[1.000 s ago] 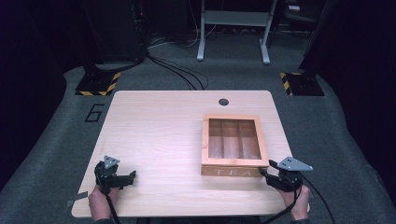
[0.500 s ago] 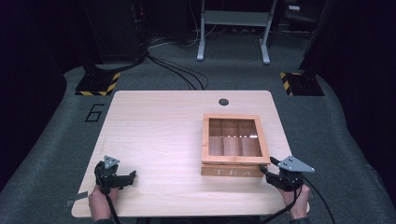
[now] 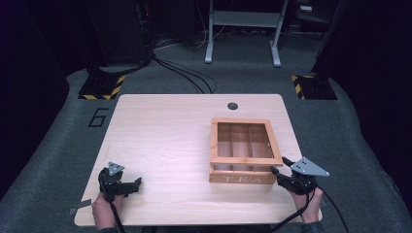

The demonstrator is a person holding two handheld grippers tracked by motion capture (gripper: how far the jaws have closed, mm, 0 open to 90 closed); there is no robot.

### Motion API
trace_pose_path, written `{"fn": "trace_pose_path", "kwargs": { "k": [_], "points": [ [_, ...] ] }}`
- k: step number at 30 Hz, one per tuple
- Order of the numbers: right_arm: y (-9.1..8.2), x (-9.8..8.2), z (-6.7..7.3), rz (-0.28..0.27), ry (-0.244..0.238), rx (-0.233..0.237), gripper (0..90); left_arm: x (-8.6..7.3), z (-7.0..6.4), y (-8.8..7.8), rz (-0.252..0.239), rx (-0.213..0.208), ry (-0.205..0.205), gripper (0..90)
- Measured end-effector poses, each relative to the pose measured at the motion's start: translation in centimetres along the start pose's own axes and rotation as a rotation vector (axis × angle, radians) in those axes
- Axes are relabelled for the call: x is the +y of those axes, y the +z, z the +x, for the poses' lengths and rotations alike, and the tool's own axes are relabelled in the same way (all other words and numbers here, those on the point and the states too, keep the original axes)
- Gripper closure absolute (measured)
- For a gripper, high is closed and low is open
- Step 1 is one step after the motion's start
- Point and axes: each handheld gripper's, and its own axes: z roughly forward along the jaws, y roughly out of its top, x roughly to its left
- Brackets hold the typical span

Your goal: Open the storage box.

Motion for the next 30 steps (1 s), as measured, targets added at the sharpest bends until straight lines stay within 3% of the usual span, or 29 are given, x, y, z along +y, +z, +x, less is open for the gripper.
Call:
{"fn": "trace_pose_path", "kwargs": {
  "k": [6,30],
  "points": [
    [0.0,0.9,-0.3,-0.040,0.004,-0.017,45.0,0.0,0.0,0.0,0.002,0.000,0.000,0.4],
    [1.0,3.0,-1.6,-0.101,0.033,-0.031,47.0,0.0,0.0,0.0,0.000,0.001,0.001,0.4]
  ]
}}
